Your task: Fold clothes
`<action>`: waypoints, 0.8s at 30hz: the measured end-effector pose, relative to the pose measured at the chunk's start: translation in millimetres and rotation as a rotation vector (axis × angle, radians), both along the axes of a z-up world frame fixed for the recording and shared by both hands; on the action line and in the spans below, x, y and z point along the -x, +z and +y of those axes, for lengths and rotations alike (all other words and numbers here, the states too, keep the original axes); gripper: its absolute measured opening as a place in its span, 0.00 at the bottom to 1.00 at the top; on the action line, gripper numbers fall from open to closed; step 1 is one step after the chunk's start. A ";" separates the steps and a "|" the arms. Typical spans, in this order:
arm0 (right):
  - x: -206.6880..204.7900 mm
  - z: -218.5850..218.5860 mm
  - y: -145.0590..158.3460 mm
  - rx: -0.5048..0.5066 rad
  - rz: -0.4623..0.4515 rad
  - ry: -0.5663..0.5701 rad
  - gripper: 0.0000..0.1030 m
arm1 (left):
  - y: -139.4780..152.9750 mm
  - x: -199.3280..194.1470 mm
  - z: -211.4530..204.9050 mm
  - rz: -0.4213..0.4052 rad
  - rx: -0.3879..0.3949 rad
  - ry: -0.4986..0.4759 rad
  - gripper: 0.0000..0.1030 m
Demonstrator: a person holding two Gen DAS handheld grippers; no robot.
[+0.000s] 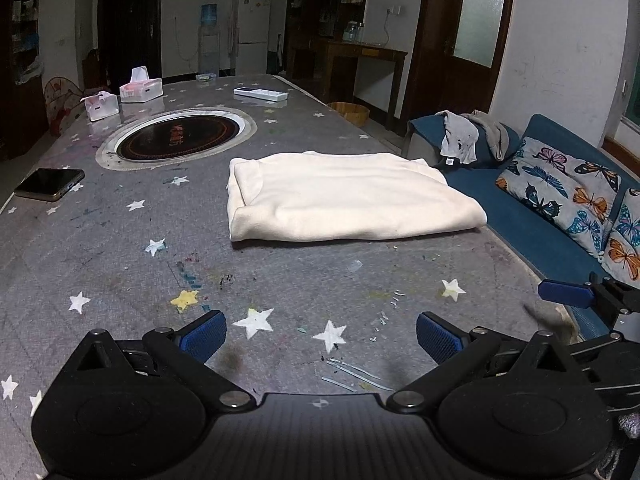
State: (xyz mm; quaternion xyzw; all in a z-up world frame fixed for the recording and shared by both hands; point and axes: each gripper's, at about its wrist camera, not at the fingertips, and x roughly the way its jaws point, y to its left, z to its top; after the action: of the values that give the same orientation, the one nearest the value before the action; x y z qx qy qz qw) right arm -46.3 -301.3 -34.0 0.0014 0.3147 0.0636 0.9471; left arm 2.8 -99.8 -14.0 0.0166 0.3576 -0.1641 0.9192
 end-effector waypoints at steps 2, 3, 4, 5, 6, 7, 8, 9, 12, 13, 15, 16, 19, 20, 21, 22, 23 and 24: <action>1.7 -0.1 0.6 0.000 -0.003 0.000 1.00 | 0.8 1.6 -0.8 -0.002 0.000 -0.003 1.00; 2.6 -0.6 1.1 -0.002 -0.006 0.001 1.00 | 1.2 2.4 -1.3 -0.003 -0.001 -0.004 1.00; 3.2 -0.5 1.4 -0.002 -0.008 0.001 1.00 | 1.5 3.1 -1.5 -0.005 -0.001 -0.004 1.00; 3.9 -0.5 1.8 -0.003 -0.009 0.001 1.00 | 1.9 3.8 -1.8 -0.006 0.000 -0.005 1.00; 5.0 -0.2 2.3 -0.003 -0.011 0.001 1.00 | 2.2 4.4 -2.1 -0.007 0.000 -0.005 1.00; 5.7 0.0 2.7 -0.003 -0.013 0.002 1.00 | 2.5 5.0 -2.4 -0.007 0.000 -0.005 1.00; 6.2 0.2 3.3 -0.003 -0.015 0.003 1.00 | 2.9 5.7 -2.6 -0.009 0.000 -0.006 1.00; 7.2 0.0 3.8 -0.003 -0.018 0.004 1.00 | 3.3 6.3 -2.8 -0.010 0.000 -0.007 1.00; 9.4 -0.1 4.7 -0.005 -0.023 0.005 1.00 | 4.3 8.5 -3.9 -0.014 -0.002 -0.012 1.00; 10.0 -0.1 5.2 -0.006 -0.025 0.004 1.00 | 4.5 9.3 -4.4 -0.016 -0.002 -0.014 1.00; 11.1 -0.2 5.5 -0.008 -0.027 0.004 1.00 | 5.3 10.9 -5.0 -0.018 -0.003 -0.015 1.00; 11.7 0.0 5.5 -0.008 -0.029 0.005 1.00 | 5.6 11.7 -5.3 -0.019 -0.003 -0.016 1.00; 12.8 0.1 5.5 -0.010 -0.031 0.005 1.00 | 6.7 12.3 -5.9 -0.021 0.001 -0.017 1.00; 13.1 0.0 5.5 -0.010 -0.032 0.006 1.00 | 6.9 12.5 -5.8 -0.020 0.002 -0.016 1.00; 13.3 -0.1 5.5 -0.010 -0.034 0.006 1.00 | 7.2 12.7 -5.8 -0.020 0.003 -0.015 1.00; 13.6 0.0 5.7 -0.011 -0.035 0.007 1.00 | 7.4 13.0 -5.8 -0.020 0.004 -0.015 1.00; 14.8 0.6 5.6 -0.012 -0.036 0.009 1.00 | 7.6 13.6 -6.2 -0.024 0.002 -0.016 1.00; 15.0 0.7 5.6 -0.012 -0.036 0.009 1.00 | 7.6 13.8 -6.8 -0.024 0.000 -0.018 1.00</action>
State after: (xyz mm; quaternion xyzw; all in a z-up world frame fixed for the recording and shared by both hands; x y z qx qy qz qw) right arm -61.4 -300.6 -28.4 0.0044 0.2970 0.0700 0.9523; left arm -10.9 -106.6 -6.4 0.0216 0.3463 -0.1720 0.9220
